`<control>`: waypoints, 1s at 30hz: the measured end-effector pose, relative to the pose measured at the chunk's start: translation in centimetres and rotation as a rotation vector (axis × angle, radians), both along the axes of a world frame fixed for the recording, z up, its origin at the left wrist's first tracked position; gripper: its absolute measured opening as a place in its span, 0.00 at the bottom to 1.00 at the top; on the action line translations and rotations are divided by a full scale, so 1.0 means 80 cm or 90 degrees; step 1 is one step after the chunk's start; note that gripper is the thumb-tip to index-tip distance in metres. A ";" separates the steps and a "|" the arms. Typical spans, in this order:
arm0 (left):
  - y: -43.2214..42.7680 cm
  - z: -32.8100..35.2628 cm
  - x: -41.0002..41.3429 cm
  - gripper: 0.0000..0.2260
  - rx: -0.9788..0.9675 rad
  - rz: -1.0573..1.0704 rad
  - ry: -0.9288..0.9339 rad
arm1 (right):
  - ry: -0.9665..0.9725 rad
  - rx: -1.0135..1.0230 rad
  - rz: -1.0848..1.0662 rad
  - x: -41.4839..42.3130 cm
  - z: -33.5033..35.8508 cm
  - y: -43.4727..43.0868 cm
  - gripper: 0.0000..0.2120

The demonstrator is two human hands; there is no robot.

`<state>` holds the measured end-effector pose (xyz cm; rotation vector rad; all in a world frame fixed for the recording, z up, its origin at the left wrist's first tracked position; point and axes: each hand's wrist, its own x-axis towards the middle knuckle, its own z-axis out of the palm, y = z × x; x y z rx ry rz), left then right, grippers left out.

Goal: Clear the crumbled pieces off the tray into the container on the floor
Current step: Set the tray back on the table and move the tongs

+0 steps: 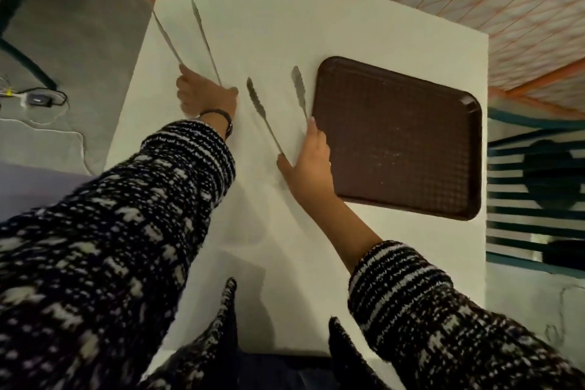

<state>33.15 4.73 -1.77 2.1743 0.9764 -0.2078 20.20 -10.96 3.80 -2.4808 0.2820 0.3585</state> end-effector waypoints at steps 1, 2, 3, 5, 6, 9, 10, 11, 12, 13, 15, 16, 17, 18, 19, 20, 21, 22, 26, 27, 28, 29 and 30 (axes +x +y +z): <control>-0.004 -0.004 0.005 0.45 0.017 0.010 0.003 | 0.003 -0.010 0.010 -0.007 0.000 -0.011 0.41; -0.007 -0.007 0.008 0.43 0.023 0.024 0.004 | 0.007 -0.021 0.014 -0.014 -0.001 -0.023 0.41; -0.012 -0.009 0.009 0.42 0.022 0.038 0.006 | 0.009 -0.030 0.013 -0.020 -0.001 -0.035 0.42; -0.022 -0.013 0.007 0.41 0.014 0.055 0.000 | 0.013 -0.035 -0.009 -0.031 -0.001 -0.061 0.41; -0.028 -0.014 0.003 0.40 -0.003 0.059 -0.015 | 0.013 -0.034 -0.025 -0.036 -0.001 -0.074 0.41; -0.050 -0.012 -0.018 0.41 -0.107 0.072 -0.096 | -0.001 -0.039 -0.077 -0.046 0.001 -0.114 0.40; -0.061 -0.009 -0.028 0.41 -0.142 0.073 -0.122 | -0.007 -0.042 -0.095 -0.048 0.001 -0.129 0.40; -0.074 -0.005 -0.037 0.41 -0.173 0.071 -0.143 | -0.012 -0.046 -0.111 -0.049 0.002 -0.144 0.40; -0.090 0.001 -0.048 0.40 -0.198 0.067 -0.162 | -0.018 -0.051 -0.126 -0.050 0.003 -0.159 0.40; -0.108 0.008 -0.059 0.40 -0.219 0.061 -0.176 | -0.024 -0.056 -0.140 -0.051 0.003 -0.174 0.40; -0.148 0.022 -0.080 0.40 -0.253 0.046 -0.193 | -0.036 -0.062 -0.173 -0.052 0.004 -0.204 0.40; -0.170 0.028 -0.091 0.40 -0.268 0.040 -0.193 | -0.040 -0.062 -0.190 -0.054 0.004 -0.217 0.40; -0.191 0.033 -0.101 0.39 -0.278 0.034 -0.191 | -0.044 -0.062 -0.204 -0.054 0.004 -0.230 0.40; -0.213 0.037 -0.110 0.39 -0.283 0.026 -0.189 | -0.046 -0.063 -0.216 -0.055 0.004 -0.243 0.40; -0.234 0.040 -0.119 0.39 -0.286 0.015 -0.187 | -0.047 -0.067 -0.226 -0.056 0.003 -0.255 0.40; -0.254 0.041 -0.127 0.39 -0.290 0.005 -0.183 | -0.049 -0.072 -0.232 -0.057 0.002 -0.266 0.40; -0.273 0.042 -0.133 0.39 -0.297 -0.003 -0.175 | -0.050 -0.077 -0.237 -0.057 0.001 -0.278 0.40; -0.291 0.042 -0.138 0.40 -0.304 -0.009 -0.164 | -0.051 -0.082 -0.242 -0.058 -0.001 -0.288 0.40; -0.349 0.033 -0.148 0.42 -0.308 -0.016 -0.135 | -0.043 -0.102 -0.252 -0.056 -0.009 -0.323 0.40; -0.360 0.029 -0.149 0.43 -0.296 -0.016 -0.127 | -0.038 -0.106 -0.250 -0.055 -0.010 -0.331 0.40; -0.369 0.026 -0.148 0.42 -0.274 -0.019 -0.117 | -0.031 -0.112 -0.246 -0.052 -0.013 -0.339 0.40; -0.377 0.023 -0.146 0.42 -0.243 -0.024 -0.106 | -0.023 -0.117 -0.241 -0.049 -0.016 -0.346 0.40; -0.382 0.019 -0.145 0.42 -0.210 -0.034 -0.097 | -0.013 -0.122 -0.237 -0.045 -0.019 -0.353 0.40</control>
